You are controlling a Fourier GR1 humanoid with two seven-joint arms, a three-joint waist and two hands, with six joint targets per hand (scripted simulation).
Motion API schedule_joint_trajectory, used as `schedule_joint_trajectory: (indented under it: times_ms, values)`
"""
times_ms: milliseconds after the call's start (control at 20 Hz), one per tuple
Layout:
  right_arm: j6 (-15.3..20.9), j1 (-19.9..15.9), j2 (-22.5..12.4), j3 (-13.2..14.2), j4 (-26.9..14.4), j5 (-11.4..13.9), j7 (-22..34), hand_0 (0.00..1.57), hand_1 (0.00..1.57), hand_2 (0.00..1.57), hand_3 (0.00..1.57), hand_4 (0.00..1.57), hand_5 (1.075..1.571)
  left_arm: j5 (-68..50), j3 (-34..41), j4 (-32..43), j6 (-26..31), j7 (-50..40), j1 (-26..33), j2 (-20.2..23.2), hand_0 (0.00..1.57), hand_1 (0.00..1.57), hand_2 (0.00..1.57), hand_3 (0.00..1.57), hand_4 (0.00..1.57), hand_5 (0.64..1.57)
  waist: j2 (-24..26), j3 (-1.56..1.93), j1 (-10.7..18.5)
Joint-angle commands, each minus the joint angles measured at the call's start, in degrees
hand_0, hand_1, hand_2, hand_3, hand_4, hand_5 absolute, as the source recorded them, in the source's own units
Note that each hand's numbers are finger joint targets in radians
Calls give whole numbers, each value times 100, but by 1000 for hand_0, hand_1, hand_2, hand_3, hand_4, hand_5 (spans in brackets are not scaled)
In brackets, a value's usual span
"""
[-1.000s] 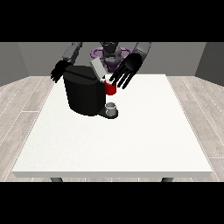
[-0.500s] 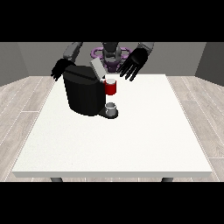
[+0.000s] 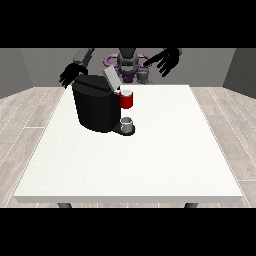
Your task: Insert the coffee pod into the coffee machine and close the lid
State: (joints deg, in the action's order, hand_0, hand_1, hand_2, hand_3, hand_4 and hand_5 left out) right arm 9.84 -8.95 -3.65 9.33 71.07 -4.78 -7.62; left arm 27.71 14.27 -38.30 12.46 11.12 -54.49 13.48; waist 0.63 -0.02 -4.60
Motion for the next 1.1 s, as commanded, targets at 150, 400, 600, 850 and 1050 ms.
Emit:
schedule_joint_trajectory:
  times_ms: [150, 400, 600, 850, 1050]
  values:
    - [-140, 622, -107, 52, 85, -45, -56, 0, 0, 0, 0, 445, 1571, -759, 413, -205, 21, 369, 1250, -623, 0, 0, 0, 0, 0, 1571, 924, 0, 432]
    - [-304, 574, -370, -224, 498, 168, 369, 0, 0, 0, 0, 366, 1571, -1111, 550, -262, 246, 312, 1890, -792, 0, 0, 0, 0, 215, 1571, 1293, -1, 596]
    - [-690, 557, -441, -561, 958, 148, 735, 0, 0, 0, 0, 289, 1571, -1292, 637, -343, 192, 31, 2180, -899, 0, 0, 0, 0, 0, 1571, 1633, -2, 566]
    - [-818, 105, -575, -538, 1315, 38, 896, 0, 0, 0, 0, 43, 1571, -1666, 749, -610, 423, 204, 2574, -929, 0, 0, 0, 0, 57, 1571, 1500, 0, 760]
    - [-1017, 26, -590, -613, 1277, -7, 916, 0, 0, 0, 0, 0, 1571, -1734, 491, -997, 539, 240, 2973, -1220, 0, 0, 0, 0, 0, 1571, 1462, 3, 1095]
